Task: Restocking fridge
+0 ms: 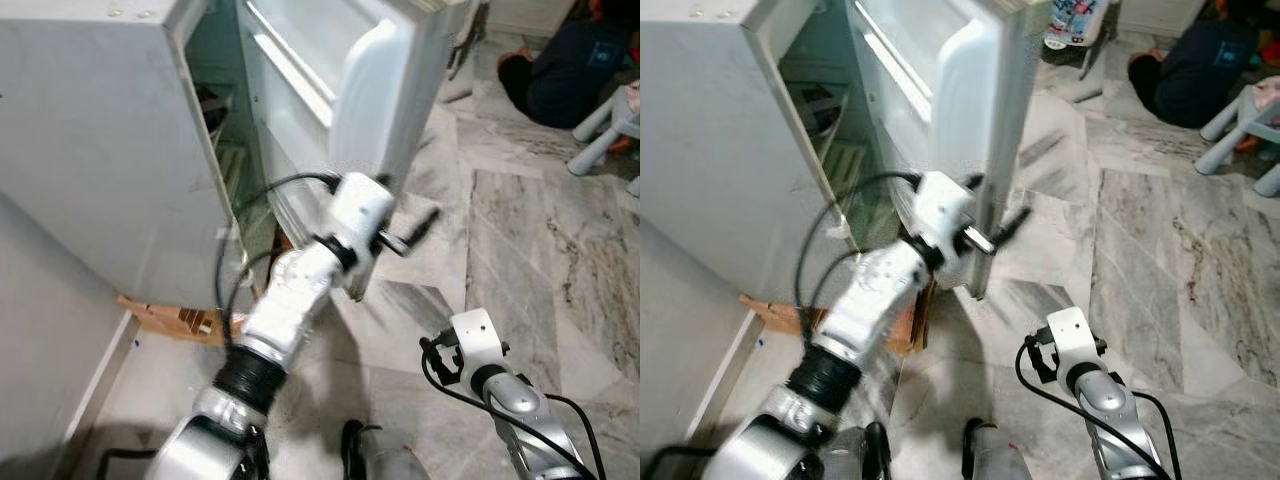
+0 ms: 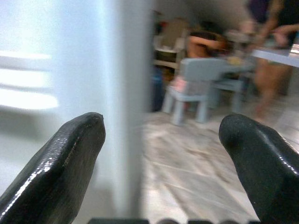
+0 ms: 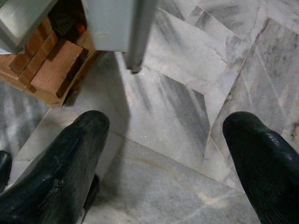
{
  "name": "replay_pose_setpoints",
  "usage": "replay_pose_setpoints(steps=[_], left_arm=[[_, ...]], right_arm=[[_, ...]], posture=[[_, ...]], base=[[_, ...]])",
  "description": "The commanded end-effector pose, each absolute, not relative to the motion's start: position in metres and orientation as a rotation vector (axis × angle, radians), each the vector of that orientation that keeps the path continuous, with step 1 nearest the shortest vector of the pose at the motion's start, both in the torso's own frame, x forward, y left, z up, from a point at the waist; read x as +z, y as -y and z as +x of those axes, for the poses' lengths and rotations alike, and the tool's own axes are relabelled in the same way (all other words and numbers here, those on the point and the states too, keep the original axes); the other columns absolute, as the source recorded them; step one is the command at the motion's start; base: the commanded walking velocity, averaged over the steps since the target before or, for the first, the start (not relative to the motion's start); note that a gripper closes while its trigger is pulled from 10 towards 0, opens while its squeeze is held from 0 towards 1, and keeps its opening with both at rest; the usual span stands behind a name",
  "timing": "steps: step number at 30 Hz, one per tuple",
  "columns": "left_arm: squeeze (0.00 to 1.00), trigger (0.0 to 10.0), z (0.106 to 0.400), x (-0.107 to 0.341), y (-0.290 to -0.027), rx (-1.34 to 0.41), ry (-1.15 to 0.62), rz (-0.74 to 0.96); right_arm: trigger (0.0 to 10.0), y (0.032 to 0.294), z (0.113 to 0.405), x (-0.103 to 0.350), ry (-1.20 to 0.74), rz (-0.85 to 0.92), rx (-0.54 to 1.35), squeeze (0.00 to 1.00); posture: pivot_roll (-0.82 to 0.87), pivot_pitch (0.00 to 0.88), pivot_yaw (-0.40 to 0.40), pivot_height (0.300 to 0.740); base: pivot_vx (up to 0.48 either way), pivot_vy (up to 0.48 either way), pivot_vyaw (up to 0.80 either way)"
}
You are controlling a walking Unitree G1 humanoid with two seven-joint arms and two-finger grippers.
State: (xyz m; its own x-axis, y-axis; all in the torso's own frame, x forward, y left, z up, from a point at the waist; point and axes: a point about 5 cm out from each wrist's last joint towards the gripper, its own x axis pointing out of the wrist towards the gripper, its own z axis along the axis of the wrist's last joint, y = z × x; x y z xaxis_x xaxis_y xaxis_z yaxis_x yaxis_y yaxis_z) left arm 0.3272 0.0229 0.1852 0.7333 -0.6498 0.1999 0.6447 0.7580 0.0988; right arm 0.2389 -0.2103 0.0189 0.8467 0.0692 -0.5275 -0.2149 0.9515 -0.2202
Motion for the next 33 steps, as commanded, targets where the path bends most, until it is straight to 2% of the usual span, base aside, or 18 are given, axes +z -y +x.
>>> replay_pose_setpoints(steps=[1,10,20,33], left_arm=[[0.00,10.0,0.326,0.185,-0.027,-0.691,0.219,0.007],[0.00,10.0,0.317,0.162,-0.049,-0.611,0.176,0.005],[0.00,10.0,0.309,0.150,-0.060,-0.573,0.136,0.010],[0.00,10.0,0.307,0.142,-0.061,-0.561,0.112,0.044]], right_arm=[[10.0,0.211,0.239,0.017,-0.547,-0.274,0.152,0.00],[10.0,0.211,0.242,0.019,-0.536,-0.276,0.146,0.00],[10.0,0.207,0.248,0.020,-0.515,-0.284,0.161,0.00],[10.0,0.206,0.250,0.022,-0.494,-0.284,0.157,0.00]], posture=[[-0.04,0.153,-0.015,0.740],[-0.04,0.150,-0.020,0.740],[-0.03,0.145,-0.024,0.740],[-0.04,0.142,-0.016,0.740]], base=[[0.000,0.000,0.00],[0.000,0.000,0.00],[0.000,-0.406,0.00],[0.348,-0.282,0.00]])
